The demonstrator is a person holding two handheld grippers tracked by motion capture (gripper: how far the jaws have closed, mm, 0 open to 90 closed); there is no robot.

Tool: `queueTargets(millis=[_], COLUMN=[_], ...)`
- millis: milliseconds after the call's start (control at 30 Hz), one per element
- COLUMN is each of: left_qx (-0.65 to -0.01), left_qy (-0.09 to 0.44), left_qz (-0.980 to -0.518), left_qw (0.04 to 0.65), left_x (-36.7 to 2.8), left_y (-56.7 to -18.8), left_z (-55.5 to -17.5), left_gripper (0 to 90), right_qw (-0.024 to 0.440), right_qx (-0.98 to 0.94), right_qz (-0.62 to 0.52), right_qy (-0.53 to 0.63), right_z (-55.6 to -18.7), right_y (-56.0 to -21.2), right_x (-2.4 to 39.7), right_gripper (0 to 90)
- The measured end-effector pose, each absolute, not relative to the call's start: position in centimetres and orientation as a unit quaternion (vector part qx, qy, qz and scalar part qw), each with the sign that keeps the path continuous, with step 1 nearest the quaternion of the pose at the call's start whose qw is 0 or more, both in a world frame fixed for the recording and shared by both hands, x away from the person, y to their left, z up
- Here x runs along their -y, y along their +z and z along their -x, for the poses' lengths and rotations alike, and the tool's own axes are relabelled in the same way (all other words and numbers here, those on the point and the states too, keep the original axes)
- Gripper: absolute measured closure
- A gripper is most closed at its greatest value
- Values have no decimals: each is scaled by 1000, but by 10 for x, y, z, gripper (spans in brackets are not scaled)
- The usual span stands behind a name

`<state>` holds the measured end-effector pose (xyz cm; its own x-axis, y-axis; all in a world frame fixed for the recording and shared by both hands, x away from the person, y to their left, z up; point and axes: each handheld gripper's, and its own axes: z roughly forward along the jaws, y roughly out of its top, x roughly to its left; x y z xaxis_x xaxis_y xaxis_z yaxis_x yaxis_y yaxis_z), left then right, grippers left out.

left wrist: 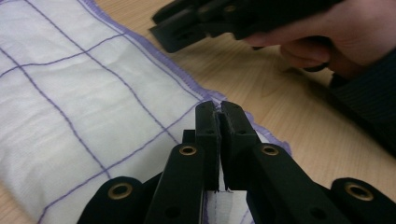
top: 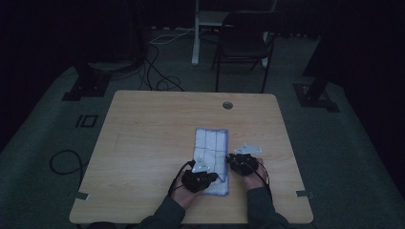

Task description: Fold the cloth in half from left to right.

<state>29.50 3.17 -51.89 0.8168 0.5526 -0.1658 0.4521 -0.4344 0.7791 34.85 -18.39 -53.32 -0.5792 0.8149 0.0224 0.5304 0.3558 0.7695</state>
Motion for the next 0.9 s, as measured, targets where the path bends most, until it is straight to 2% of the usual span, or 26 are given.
queueTargets(millis=[233, 633, 700, 800, 900], left_qx=[-289, -281, -279, -277, -272], left_qy=[59, 62, 62, 61, 59], left_qz=[-844, -839, -838, -838, -839], left_qw=[449, 462, 464, 466, 468], left_x=[-31, -32, -32, -32, -31], left_y=[-514, -504, -503, -502, -501], left_z=[-289, -280, -278, -276, -274], left_gripper=[871, 872, 872, 871, 871], right_qw=[145, 111, 112, 118, 135], right_qx=[-792, -789, -797, -799, -800], right_qz=[-437, -437, -435, -437, -434], right_qy=[401, 417, 404, 396, 391], right_z=[-356, -355, -356, -357, -357], right_y=[-537, -535, -537, -539, -535], right_x=[184, 183, 179, 178, 178], right_gripper=[679, 673, 717, 876, 893])
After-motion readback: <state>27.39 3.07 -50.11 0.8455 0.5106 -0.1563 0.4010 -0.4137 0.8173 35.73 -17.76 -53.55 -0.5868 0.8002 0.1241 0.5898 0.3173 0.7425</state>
